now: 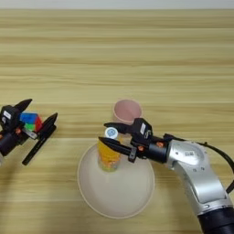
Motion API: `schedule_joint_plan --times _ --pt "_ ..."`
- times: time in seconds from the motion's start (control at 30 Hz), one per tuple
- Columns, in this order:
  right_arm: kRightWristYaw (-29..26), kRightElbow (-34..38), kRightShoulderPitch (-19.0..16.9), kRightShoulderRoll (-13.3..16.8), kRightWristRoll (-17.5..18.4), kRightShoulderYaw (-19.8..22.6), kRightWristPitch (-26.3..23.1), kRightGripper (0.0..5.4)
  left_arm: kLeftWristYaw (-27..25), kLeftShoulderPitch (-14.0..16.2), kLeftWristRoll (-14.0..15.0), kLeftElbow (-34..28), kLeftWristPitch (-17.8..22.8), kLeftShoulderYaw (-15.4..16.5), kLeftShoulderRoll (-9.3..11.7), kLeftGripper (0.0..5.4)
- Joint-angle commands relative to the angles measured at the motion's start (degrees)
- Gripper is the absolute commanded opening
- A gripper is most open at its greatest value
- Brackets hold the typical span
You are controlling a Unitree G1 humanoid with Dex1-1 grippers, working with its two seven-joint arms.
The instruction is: Move the objects on the table
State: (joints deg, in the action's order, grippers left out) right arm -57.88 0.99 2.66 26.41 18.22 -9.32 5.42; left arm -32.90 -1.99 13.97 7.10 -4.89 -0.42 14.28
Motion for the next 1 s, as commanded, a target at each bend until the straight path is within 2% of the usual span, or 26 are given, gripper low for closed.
schedule_joint_plan --times 0.03,0.13,0.17,0.53,1.0 --pt "-0.2 -2.3 -1.5 1.4 -2.1 -0.6 -0.5 1.74 -0.5 0.0 0.0 -0.4 0.7 0.1 0.6 5.4" --pt "-0.6 -2.4 -1.7 1.8 -2.3 -0.9 -0.5 1.74 -0.5 0.0 0.0 -0.4 0.7 0.1 0.6 5.4" --pt "-0.8 -2.3 -1.8 2.0 -2.2 -1.0 -0.5 2.03 -0.5 0.0 0.0 -0.4 0.7 0.1 0.6 5.4" --pt "-0.5 -0.7 -1.5 1.7 -1.6 -0.8 -0.9 3.09 -0.5 -0.3 -0.1 0.0 0.6 0.1 0.4 5.4" --pt "1.1 0.3 0.0 0.3 0.0 1.1 -1.2 4.89 -0.4 -0.4 -0.1 0.1 0.5 0.0 0.3 5.4"
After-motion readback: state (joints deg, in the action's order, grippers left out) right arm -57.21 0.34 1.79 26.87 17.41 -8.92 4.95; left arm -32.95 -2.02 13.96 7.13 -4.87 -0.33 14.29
